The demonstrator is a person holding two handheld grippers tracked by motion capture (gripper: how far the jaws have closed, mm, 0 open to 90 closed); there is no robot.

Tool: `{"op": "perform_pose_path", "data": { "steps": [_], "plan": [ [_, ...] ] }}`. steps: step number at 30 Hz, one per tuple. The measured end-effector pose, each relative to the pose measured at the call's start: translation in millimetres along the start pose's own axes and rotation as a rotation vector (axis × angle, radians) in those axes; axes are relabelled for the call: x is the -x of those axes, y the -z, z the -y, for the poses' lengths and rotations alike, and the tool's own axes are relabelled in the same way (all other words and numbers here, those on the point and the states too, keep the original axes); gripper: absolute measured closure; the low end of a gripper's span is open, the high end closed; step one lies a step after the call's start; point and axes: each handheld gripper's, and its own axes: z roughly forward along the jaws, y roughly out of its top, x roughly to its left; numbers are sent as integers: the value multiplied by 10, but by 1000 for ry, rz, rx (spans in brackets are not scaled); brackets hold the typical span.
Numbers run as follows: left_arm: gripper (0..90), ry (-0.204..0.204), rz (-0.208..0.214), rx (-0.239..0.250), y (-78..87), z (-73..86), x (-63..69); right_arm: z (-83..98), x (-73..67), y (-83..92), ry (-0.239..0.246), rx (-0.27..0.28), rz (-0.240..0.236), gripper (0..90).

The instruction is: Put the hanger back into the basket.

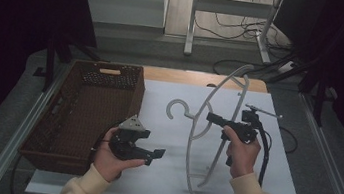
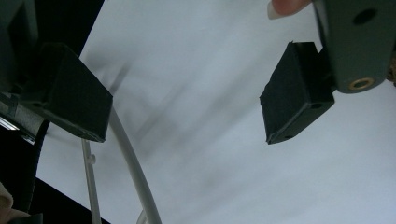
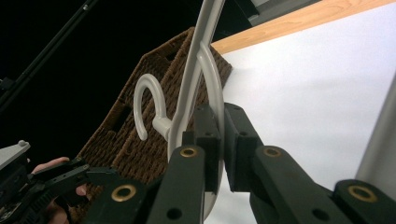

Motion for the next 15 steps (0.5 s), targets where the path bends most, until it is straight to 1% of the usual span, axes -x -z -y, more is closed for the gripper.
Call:
{"op": "perform_pose_path", "data": {
  "steps": [2,10,11,12,15],
  "plan": [
    [168,0,0,-3,-13,5,2,7,12,-9,0,-8,3,851],
    [170,6,5,0,-39,7,7,14,-7,-26,-5,3,-3,851],
    [170,8,8,-3,-79,-4,29,14,-16,-26,-6,4,-7,851],
    [170,8,8,-3,-79,-4,29,14,-16,-26,-6,4,-7,851],
    [172,7,25,-9,-191,-48,61,21,-36,-31,-9,9,-16,851]
  ]
}}
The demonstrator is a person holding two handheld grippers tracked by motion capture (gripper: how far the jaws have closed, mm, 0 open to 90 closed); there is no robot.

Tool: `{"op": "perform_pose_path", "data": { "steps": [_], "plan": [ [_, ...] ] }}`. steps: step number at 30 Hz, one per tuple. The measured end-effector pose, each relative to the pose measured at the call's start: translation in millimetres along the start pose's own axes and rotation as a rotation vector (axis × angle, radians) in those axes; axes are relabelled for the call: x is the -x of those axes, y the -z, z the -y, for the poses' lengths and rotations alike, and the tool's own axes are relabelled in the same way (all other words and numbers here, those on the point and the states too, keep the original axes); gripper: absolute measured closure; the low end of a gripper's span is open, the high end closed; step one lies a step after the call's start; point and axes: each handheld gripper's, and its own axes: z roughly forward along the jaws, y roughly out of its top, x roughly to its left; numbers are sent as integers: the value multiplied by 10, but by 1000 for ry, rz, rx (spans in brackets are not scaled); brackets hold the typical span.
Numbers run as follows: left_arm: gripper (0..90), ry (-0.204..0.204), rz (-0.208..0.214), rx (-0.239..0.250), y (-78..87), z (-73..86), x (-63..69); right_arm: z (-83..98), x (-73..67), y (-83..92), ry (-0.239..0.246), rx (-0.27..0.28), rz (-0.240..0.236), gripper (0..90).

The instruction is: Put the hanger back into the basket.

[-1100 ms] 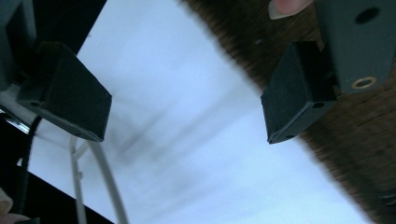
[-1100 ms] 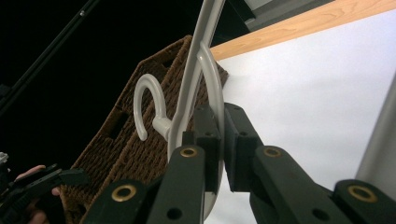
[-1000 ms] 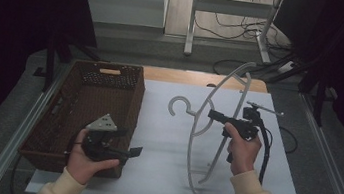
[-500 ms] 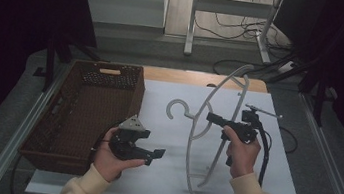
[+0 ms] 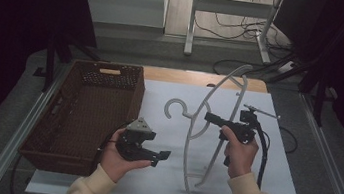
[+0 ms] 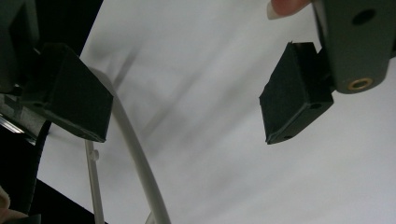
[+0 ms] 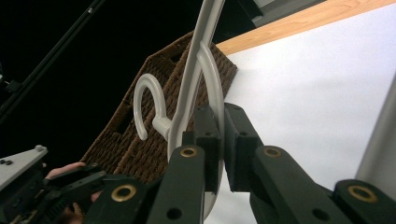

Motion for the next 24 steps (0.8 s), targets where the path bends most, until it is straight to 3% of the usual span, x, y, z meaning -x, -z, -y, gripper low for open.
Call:
{"op": "perform_pose_path", "data": {
  "steps": [5,6,16,20,24],
  "plan": [
    [181,2,17,-1,-119,-59,24,13,-20,-9,-8,7,-16,851],
    [185,12,31,1,-230,-116,40,16,-23,-13,-11,8,-20,851],
    [258,34,64,27,-440,-208,58,52,-35,-32,-37,21,-48,851],
    [348,46,83,29,-480,-216,49,71,-44,-52,-47,17,-62,850],
    [524,66,109,37,-487,-223,22,84,-56,-70,-50,18,-75,850]
  ]
}}
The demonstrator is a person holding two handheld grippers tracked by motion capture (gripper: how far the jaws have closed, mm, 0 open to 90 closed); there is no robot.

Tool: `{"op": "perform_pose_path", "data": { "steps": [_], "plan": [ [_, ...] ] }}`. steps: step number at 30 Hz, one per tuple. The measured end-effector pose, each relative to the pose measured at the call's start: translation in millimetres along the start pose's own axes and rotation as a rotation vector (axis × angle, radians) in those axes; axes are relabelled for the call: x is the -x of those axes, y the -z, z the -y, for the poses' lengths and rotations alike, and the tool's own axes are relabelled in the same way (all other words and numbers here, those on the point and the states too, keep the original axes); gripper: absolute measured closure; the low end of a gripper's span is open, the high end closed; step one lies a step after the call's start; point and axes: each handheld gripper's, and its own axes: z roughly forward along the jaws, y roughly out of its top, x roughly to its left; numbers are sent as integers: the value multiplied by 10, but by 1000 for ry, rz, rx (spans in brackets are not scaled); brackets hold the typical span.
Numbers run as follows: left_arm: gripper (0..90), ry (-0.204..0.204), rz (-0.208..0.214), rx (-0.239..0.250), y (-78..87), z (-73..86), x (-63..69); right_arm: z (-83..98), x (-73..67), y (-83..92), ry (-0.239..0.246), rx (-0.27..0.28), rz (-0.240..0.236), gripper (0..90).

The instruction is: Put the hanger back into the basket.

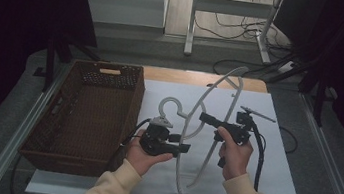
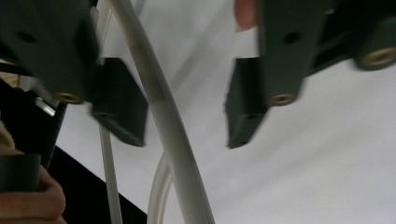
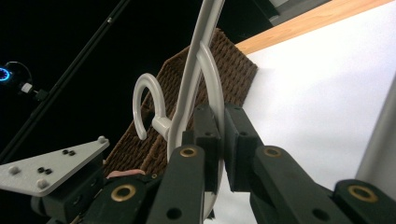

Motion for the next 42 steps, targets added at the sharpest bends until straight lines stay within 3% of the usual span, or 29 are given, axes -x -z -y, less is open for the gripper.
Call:
{"op": "perform_pose_path", "data": {
  "steps": [5,9,14,20,26,29,32,34,38,42],
  "plan": [
    [726,24,30,-15,14,-15,-18,23,-13,-29,-3,-4,-19,852],
    [754,54,23,-22,51,-23,-39,33,-17,-40,2,-6,-27,850],
    [791,97,13,20,144,-35,-79,30,-23,-20,6,-7,-47,843],
    [799,77,-15,43,202,-29,-52,29,-44,1,4,-8,-57,830],
    [797,82,-26,77,287,-36,-73,24,-18,32,-6,-14,-50,638],
    [796,77,-21,74,324,-35,-78,22,-43,89,64,7,-74,556],
    [796,78,-20,78,364,-36,-82,20,-124,149,161,-10,-104,397],
    [797,76,-20,79,388,-39,-83,18,-185,190,199,-51,-118,293],
    [796,76,-18,81,438,-42,-89,70,-246,312,276,-116,-108,199],
    [797,74,-21,88,487,-50,-103,127,-186,526,319,-111,-83,149]
  ]
}}
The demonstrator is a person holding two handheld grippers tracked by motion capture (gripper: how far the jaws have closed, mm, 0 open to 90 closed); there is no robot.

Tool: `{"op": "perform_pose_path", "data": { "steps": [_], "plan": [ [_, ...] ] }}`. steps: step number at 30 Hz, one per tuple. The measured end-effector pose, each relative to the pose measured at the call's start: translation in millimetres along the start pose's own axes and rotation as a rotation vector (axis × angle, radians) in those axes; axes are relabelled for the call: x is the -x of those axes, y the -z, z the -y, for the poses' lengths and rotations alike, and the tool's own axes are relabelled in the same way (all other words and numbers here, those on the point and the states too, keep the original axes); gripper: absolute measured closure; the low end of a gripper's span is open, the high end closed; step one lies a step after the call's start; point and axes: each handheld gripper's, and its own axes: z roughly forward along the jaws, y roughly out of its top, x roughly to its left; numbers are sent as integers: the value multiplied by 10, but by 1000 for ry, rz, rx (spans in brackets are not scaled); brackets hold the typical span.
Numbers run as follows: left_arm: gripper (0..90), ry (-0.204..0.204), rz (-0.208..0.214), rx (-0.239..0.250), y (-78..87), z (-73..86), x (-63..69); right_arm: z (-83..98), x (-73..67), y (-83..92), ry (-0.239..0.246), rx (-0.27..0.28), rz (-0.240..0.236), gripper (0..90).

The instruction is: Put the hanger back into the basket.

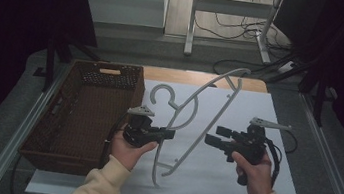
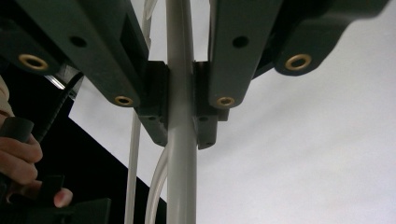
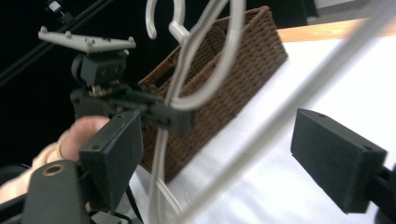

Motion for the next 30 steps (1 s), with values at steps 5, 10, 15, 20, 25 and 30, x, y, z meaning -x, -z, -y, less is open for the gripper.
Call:
{"op": "perform_pose_path", "data": {
  "steps": [5,10,15,20,25,30],
  "plan": [
    [796,-12,1,5,90,-57,-2,144,60,243,55,-30,78,69],
    [796,-26,-3,12,186,-126,10,316,250,386,56,-82,196,45],
    [796,-38,-2,19,263,-163,12,427,415,439,82,-124,319,45],
    [796,-48,-6,27,355,-194,4,482,497,430,94,-152,360,53],
    [796,-44,-12,46,465,-243,-21,509,508,385,110,-185,379,49],
    [796,-47,-14,63,575,-308,-27,510,529,370,126,-211,407,45]
  ]
}}
